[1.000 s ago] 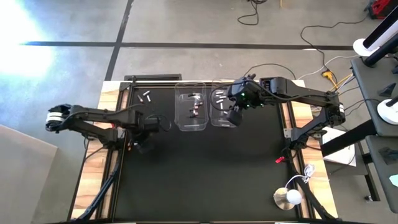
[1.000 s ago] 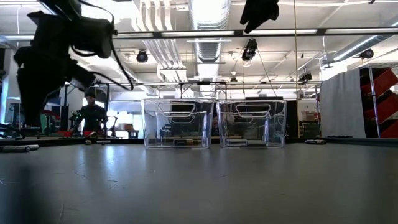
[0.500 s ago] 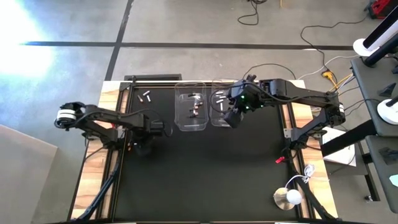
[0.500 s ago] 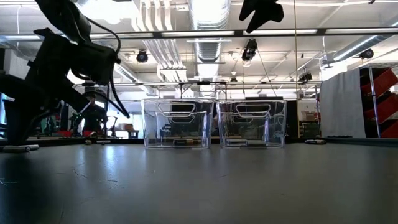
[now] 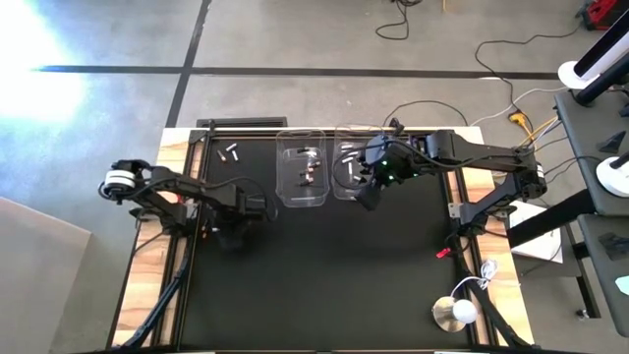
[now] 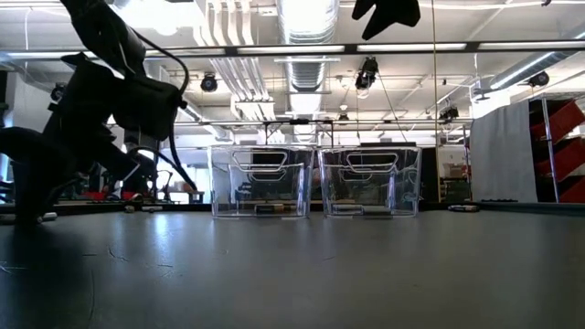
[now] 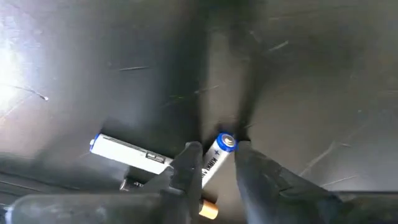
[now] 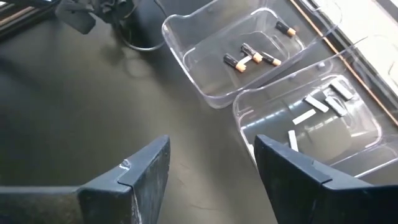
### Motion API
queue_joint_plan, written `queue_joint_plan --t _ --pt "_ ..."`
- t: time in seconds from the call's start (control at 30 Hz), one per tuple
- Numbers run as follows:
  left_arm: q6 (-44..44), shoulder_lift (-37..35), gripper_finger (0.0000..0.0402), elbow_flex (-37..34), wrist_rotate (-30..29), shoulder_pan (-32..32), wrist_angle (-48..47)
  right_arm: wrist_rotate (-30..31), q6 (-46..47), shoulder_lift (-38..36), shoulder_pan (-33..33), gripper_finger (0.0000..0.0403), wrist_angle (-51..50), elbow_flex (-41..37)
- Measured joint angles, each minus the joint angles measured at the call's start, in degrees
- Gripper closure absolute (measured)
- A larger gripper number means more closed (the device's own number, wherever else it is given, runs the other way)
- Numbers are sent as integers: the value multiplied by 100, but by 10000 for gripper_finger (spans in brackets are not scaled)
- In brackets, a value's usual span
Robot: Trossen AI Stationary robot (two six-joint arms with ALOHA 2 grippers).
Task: Sort batteries
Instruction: Put the white battery into the right transparent bin
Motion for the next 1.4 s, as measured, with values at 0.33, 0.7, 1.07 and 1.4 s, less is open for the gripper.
queue_joint_plan --t 0.33,0.7,1.07,1.4 --pt "-119 -11 391 66 -69 -233 81 1 -117 7 14 183 -119 313" --pt "-483 -1380 391 624 -47 -271 255 308 -1447 -11 -71 172 149 1624" --pt "-1310 -2903 393 2146 -969 -148 1673 -1242 -1723 -4 -303 156 2169 174" --pt "-792 -2542 393 2116 -980 291 5984 -1285 -1284 2 -316 172 4293 -560"
